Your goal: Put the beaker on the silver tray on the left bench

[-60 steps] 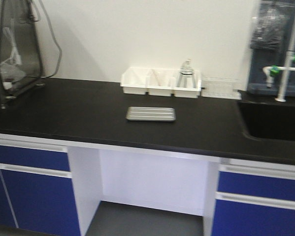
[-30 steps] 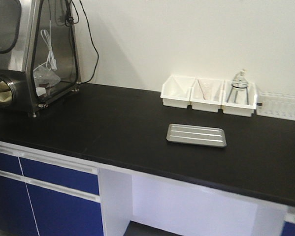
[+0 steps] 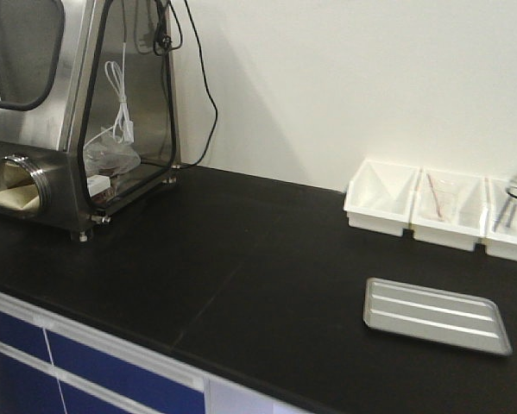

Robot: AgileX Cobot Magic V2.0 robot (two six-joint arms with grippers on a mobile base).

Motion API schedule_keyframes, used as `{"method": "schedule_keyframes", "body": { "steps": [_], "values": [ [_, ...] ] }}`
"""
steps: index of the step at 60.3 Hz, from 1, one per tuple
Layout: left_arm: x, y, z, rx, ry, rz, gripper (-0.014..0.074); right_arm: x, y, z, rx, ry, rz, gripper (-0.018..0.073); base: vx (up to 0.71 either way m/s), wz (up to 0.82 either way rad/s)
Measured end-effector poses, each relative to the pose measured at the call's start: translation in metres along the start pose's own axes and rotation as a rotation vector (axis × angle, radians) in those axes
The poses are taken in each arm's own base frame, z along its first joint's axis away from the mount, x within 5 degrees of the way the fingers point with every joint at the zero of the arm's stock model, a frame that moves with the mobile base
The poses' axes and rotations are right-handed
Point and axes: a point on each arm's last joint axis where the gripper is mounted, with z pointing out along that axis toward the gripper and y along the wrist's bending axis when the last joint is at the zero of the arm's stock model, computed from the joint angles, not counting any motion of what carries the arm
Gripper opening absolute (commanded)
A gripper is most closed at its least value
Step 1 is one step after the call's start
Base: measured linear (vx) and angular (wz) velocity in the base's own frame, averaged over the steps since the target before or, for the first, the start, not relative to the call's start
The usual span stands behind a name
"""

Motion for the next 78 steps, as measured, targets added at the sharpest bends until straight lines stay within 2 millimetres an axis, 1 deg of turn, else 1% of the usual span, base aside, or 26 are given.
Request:
{"method": "schedule_keyframes", "body": {
  "steps": [11, 21, 43, 58, 78],
  "values": [
    [0.0000, 0.0000, 0.0000, 0.000, 0.000, 0.000, 0.0001, 0.0000, 0.0000, 0.0000, 0.000, 0.000, 0.000, -0.0011, 0.48, 0.03],
    [0.0000, 0.0000, 0.0000, 0.000, 0.000, 0.000, 0.0001, 0.0000, 0.0000, 0.0000, 0.000, 0.000, 0.000, -0.0011, 0.46, -0.23],
    [0.0000, 0.0000, 0.0000, 0.000, 0.000, 0.000, 0.0001, 0.0000, 0.0000, 0.0000, 0.000, 0.000, 0.000, -0.0011, 0.35, -0.68],
    [0.0000, 0.0000, 0.0000, 0.000, 0.000, 0.000, 0.0001, 0.0000, 0.0000, 0.0000, 0.001, 0.001, 0.000, -0.0011, 0.20, -0.63],
    [0.0000, 0.0000, 0.0000, 0.000, 0.000, 0.000, 0.0001, 0.0000, 0.0000, 0.0000, 0.001, 0.001, 0.000, -0.0011, 0.04, -0.10]
  ]
}}
